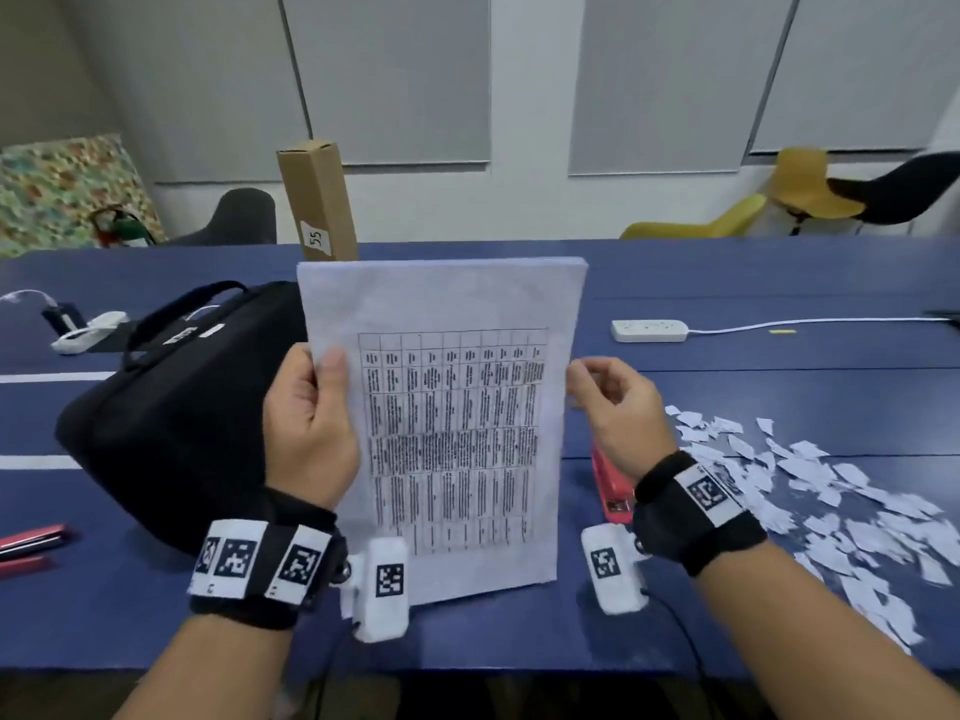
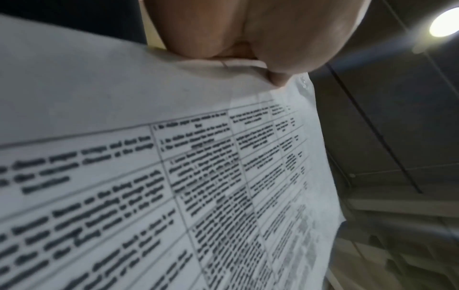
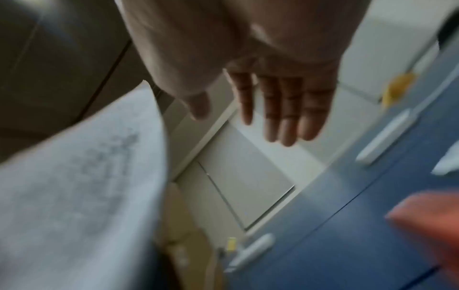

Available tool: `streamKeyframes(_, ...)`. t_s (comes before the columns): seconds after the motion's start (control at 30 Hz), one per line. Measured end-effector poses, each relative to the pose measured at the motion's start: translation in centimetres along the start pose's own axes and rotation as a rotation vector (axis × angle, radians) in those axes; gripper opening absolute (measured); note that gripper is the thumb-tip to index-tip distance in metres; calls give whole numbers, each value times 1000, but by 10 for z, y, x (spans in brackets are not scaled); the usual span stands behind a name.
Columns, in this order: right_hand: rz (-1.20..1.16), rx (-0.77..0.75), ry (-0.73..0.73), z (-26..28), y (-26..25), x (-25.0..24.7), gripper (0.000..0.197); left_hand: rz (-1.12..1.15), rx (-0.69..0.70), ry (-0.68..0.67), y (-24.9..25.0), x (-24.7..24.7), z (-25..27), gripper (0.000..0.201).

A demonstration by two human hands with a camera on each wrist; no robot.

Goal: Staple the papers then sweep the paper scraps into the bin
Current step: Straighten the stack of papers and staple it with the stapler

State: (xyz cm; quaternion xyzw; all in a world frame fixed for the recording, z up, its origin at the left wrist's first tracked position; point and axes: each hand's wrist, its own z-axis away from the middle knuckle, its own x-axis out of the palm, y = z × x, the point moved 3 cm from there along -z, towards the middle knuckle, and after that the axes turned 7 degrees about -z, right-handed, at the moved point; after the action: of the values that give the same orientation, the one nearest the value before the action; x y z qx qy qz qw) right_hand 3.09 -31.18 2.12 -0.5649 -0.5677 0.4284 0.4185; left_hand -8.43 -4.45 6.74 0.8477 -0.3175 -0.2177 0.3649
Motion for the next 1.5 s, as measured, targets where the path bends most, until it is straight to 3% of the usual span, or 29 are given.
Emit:
streamKeyframes(0.07,480,119,104,-13,19,-19,47,-25,3,9,-1,-3,-5,26)
streamKeyframes(0.13,849,293,-23,-16,44,-27,60,-24,-10,21,-2,-5,-7,25)
streamKeyframes(0.23,1172,394,-323,-6,78,-21,49,-14,-28,25,-3,-3,-6,26)
streamKeyframes(0.3,1233,377,-354,-5,82,-20,39,-8,-33,17,-2,-1,-3,26)
streamKeyframes(0.4,1139,437,-270,-5,74,-23,31,-7,-32,-2,1,0,0,29)
streamKeyframes(0.53,782,427,-110,-4,57,-37,28,-18,-16,3,8,0,2,30)
streamKeyframes(0.67,84,213,122,4,0,-45,30,-30,43,-25,15,5,10,31)
streamKeyframes(0.8,-289,-92,244,14,-69,-35,26,-91,127,-56,23,17,24,27)
streamKeyframes(0.93,-370,-287,238,24,-99,-22,40,-182,220,-128,32,34,41,27)
streamKeyframes(1.13,-383,-323,48,43,-101,8,61,-255,285,-214,38,49,60,27)
streamKeyframes(1.23,-470,-380,-30,48,-103,18,55,-265,274,-214,40,50,61,27)
streamKeyframes(1.33,-531,-440,-7,46,-111,19,58,-259,255,-218,38,48,62,27)
streamKeyframes(1.5,-484,-489,-51,43,-114,21,55,-227,225,-219,41,48,64,30)
